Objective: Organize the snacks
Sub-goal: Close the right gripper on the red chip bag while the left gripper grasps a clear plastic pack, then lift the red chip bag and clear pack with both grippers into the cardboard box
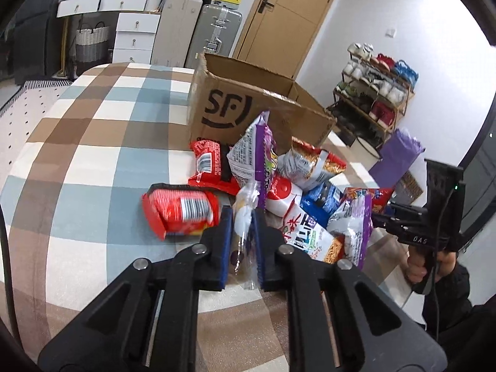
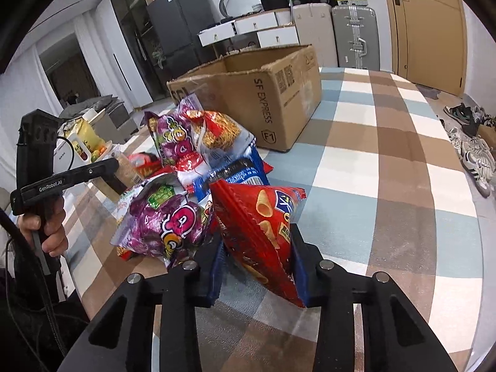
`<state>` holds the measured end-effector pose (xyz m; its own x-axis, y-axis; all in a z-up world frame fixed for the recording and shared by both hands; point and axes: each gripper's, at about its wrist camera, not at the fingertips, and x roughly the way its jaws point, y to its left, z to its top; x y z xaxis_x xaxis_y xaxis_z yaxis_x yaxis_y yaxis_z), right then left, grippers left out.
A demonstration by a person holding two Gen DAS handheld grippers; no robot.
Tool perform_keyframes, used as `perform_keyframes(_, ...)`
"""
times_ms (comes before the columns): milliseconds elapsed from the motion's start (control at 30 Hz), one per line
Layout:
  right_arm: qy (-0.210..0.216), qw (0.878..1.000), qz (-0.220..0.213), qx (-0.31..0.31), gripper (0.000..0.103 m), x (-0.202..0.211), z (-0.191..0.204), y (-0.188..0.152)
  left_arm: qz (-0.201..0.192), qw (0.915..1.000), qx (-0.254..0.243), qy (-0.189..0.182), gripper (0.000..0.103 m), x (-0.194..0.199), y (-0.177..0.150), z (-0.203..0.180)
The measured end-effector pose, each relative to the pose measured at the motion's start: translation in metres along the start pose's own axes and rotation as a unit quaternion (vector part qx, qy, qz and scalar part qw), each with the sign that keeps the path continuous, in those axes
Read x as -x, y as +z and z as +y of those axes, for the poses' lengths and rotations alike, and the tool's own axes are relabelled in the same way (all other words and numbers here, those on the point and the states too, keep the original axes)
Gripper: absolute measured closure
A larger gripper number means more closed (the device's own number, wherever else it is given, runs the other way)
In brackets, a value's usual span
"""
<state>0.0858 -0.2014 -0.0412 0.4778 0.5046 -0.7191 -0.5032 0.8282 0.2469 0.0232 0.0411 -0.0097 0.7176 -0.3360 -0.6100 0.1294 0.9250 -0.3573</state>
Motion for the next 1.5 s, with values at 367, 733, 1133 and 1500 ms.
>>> perform_keyframes(367, -0.01, 0.999, -0.035, -0.011, 0.066, 0.023, -0.001, 0.005, -0.022, 0.9997, 0.0, 0.001, 0.093, 0.019, 0.002, -0.005)
perform_keyframes(733, 0.0, 0.996, -0.089, 0.001, 0.066, 0.054, 0.016, 0.032, -0.054, 0.9985, -0.014, 0.003, 0.093, 0.033, 0.028, -0.022)
perform_keyframes(1133, 0.02, 0.992, -0.121, -0.004, 0.066, 0.058, 0.029, 0.071, -0.086, 0.9955, -0.033, 0.022, 0.093, 0.038, 0.071, -0.041)
perform_keyframes(1500, 0.019, 0.991, -0.133, -0.011, 0.066, 0.05, 0.037, 0.113, -0.112, 0.9913, -0.056, 0.04, 0.093, 0.036, 0.118, -0.06)
